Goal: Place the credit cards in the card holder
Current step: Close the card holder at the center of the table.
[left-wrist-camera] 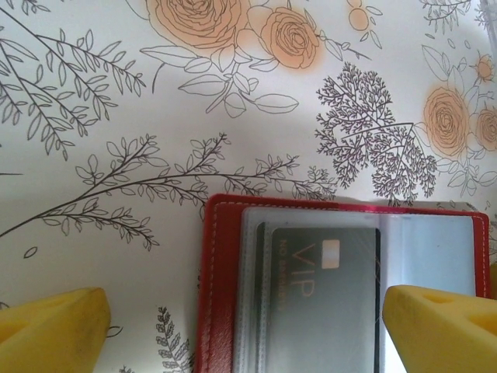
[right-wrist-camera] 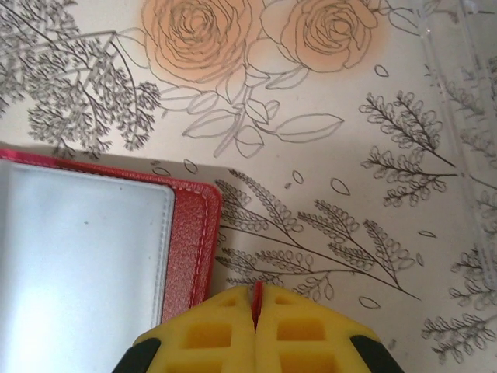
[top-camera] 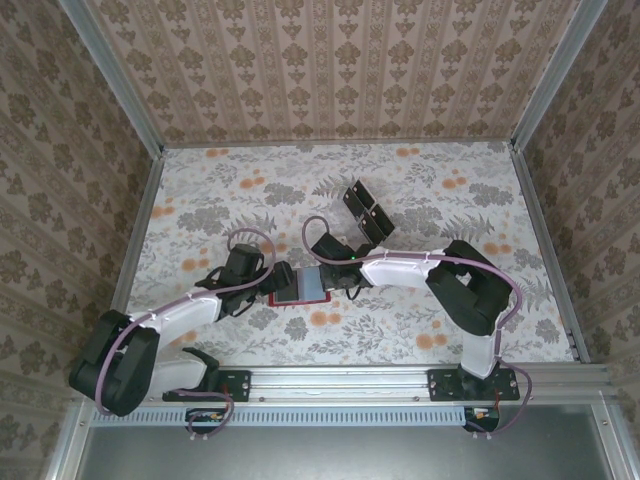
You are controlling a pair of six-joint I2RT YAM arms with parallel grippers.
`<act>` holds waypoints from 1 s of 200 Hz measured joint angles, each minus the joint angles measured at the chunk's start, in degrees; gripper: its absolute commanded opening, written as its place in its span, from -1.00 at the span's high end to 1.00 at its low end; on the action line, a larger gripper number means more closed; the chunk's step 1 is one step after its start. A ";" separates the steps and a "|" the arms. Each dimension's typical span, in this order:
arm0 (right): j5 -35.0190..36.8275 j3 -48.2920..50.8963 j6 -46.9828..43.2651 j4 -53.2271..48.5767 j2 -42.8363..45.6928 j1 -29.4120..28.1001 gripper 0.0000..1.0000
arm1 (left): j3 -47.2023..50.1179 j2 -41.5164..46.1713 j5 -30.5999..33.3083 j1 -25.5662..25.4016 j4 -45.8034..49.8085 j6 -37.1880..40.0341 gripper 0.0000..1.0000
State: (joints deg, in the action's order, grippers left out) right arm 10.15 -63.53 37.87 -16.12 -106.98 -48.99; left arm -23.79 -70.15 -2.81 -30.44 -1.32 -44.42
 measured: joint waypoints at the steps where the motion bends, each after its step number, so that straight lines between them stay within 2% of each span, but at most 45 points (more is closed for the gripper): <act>1: -0.04 0.04 0.04 0.11 0.00 0.00 0.99 | 0.02 0.00 0.00 0.00 -0.07 -0.02 -0.99; 138: -7.61 3.34 4.66 9.35 0.24 1.73 1.00 | 0.57 -1.33 2.56 -3.41 -4.98 -2.03 -1.00; 200: -9.77 4.04 5.95 11.69 0.15 2.27 1.00 | 0.68 6.45 1.92 -8.04 -6.19 -4.94 -1.00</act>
State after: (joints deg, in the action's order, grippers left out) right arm 0.38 -59.48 43.81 -4.43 -106.83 -46.72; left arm -23.11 -63.70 -0.89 -38.48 -7.51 -49.36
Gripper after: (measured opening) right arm 0.065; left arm 0.997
